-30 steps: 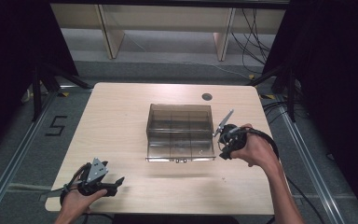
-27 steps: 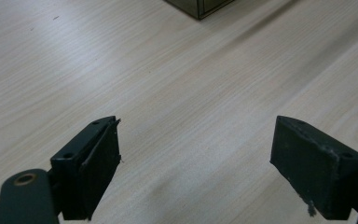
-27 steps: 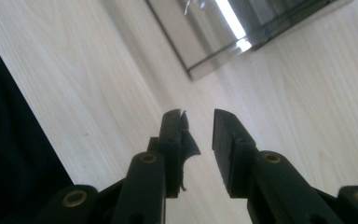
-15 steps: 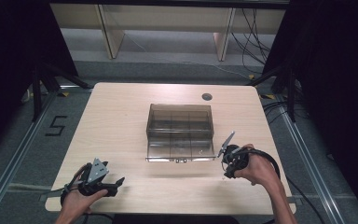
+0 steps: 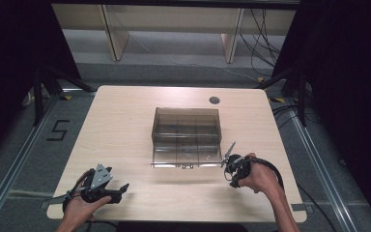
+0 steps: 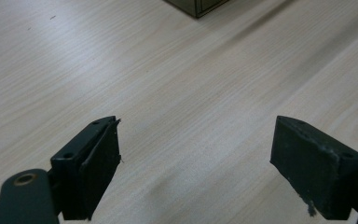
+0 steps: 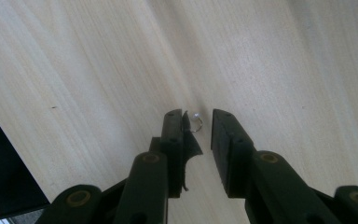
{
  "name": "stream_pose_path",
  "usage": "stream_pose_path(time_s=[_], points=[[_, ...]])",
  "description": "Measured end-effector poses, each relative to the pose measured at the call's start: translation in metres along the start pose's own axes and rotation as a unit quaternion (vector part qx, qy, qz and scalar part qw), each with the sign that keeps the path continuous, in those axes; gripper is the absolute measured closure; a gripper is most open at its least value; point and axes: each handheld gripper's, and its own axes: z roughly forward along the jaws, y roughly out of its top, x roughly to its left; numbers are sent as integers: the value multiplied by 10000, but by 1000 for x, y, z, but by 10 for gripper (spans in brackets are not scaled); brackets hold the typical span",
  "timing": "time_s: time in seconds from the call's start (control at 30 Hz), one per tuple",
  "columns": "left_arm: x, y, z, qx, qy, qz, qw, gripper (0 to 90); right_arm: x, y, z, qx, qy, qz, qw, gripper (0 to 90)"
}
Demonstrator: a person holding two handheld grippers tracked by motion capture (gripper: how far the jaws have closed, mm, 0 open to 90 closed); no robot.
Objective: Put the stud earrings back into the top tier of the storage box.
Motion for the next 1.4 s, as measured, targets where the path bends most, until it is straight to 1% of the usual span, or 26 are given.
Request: stream_pose_path(time_s=[0.17, 0.2, 0.3, 0.33, 0.37, 0.5, 0.53, 0.57, 0.6, 0.67, 0.7, 0.73, 0.83, 0.87, 0.9, 1.03, 1.07, 1.1, 1.13, 1.17, 1.2, 1.23, 1.27, 1.3, 1.33, 1.4], points=[[0, 0, 0, -9, 11, 21, 10000, 151, -1, 1, 4, 22, -2, -80, 10000, 762], [0, 0, 0, -9, 11, 21, 10000, 151, -2, 1, 5, 102, -97, -108, 9998, 763], [0, 0, 0, -18, -22, -12, 10000, 151, 1, 2, 7, 234, -127, 35, 9996, 766], [0, 0, 0, -18, -17, -9, 10000, 151, -1, 3, 8, 263, -71, -97, 9996, 770], [0, 0, 0, -20, -17, -12, 10000, 151, 0, 3, 9, 265, -91, -38, 9996, 771], [0, 0, 0, -20, -32, -48, 10000, 151, 0, 4, 12, 298, -97, -108, 9994, 780], [0, 0, 0, -15, -32, -54, 10000, 151, -1, 4, 12, 297, -74, -192, 9993, 784], [0, 0, -1, -9, -26, -9, 10000, 151, -2, 4, 13, 304, -81, -212, 9993, 785], [0, 0, 0, -21, -29, -61, 10000, 151, -1, 4, 13, 344, -113, -156, 9992, 788], [0, 0, 0, 3, -5, 6, 10000, 151, 1, 5, 14, 436, -128, -127, 9989, 797], [-1, 0, 1, -30, 2, -71, 10000, 151, -1, 5, 15, 409, -125, -205, 9989, 804], [-2, 0, 0, -24, -4, -72, 10000, 151, -1, 6, 15, 415, -96, -239, 9988, 812], [-1, 0, -1, -23, -27, 0, 10000, 151, 2, 8, 15, 526, -129, -77, 9985, 820], [-1, 0, 0, -34, -24, -24, 10000, 151, -1, 8, 15, 520, -110, -202, 9984, 823], [-1, 0, 0, -35, -25, -20, 10000, 151, -1, 10, 15, 574, -103, -239, 9980, 826], [-1, 0, 0, -38, -30, -25, 10000, 151, -1, 10, 15, 596, -68, -210, 9980, 835], [-1, 0, 0, -35, -29, -19, 10000, 151, -1, 10, 14, 573, -66, -186, 9982, 871], [-1, 0, 0, -36, -25, -18, 10000, 150, -1, 9, 12, 502, -45, -97, 9987, 870], [-1, 0, 0, -30, -25, -16, 10000, 151, -2, 8, 11, 479, -68, -145, 9987, 870], [0, 0, 0, -12, -9, -2, 10000, 151, -2, 8, 11, 488, -55, -106, 9987, 871], [0, 0, 0, -3, -1, -2, 10000, 151, -3, 7, 12, 482, -68, -190, 9986, 871], [-1, 0, 0, -17, -9, -15, 10000, 151, -1, 7, 11, 523, -90, -35, 9986, 872], [-1, 0, 0, -9, -7, -6, 10000, 151, -4, 6, 12, 495, -72, -239, 9985, 872], [-1, 0, 0, -6, -4, -14, 10000, 151, -4, 6, 12, 480, -80, -201, 9986, 872], [-1, 0, 0, -5, -5, -43, 10000, 151, -3, 6, 12, 480, -64, -49, 9988, 872], [-1, 0, 1, -22, 3, -67, 10000, 151, -4, 5, 9, 408, -47, -85, 9991, 872]])
